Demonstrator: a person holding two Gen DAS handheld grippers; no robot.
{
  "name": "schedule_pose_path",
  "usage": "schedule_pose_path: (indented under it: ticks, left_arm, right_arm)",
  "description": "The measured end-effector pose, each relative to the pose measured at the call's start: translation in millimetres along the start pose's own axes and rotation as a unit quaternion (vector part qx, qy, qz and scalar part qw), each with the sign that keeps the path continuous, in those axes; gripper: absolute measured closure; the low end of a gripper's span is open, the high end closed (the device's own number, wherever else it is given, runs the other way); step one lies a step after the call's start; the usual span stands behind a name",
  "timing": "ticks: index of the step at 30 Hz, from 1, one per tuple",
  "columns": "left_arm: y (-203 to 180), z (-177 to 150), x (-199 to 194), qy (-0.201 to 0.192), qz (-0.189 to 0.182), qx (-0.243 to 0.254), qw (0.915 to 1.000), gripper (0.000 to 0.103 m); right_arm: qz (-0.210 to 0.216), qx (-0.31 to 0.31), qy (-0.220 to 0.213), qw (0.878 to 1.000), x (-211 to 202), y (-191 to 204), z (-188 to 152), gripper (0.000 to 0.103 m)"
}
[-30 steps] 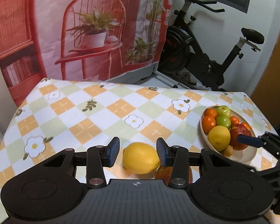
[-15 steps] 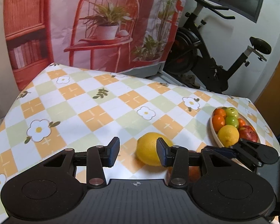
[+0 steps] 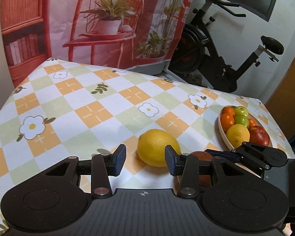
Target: Organize fruits
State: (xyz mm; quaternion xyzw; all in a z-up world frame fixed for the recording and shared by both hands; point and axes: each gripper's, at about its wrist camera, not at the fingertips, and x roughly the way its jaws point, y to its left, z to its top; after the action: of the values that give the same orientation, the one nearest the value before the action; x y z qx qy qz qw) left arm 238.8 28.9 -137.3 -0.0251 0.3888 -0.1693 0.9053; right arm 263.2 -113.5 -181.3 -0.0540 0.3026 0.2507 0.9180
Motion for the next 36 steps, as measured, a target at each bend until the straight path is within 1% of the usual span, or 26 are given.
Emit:
schedule_pose_path:
  ticks: [12,23,36]
  left_arm:
    - [-24.8,-2.8,6.2,0.009,-0.026,0.022,0.9994,0.057]
    - [-29.3,-4.4,7.0,0.015,-0.031,0.027,0.999,0.057]
    - [-37.4,-5.8,10.0,0.023,-0.053,0.027,0.998,0.057]
  right_arm:
    - [0.001,0.025,-0.022,0.999,-24.6,-5.2,-19.9,0.041]
    - [-0.006,0.054,-0.041,0.998,-30.3,-7.1,-30.4,0.041]
    - [-0.014,0.061,-0.051,0.997,-30.9,-4.7,-36.1,0.041]
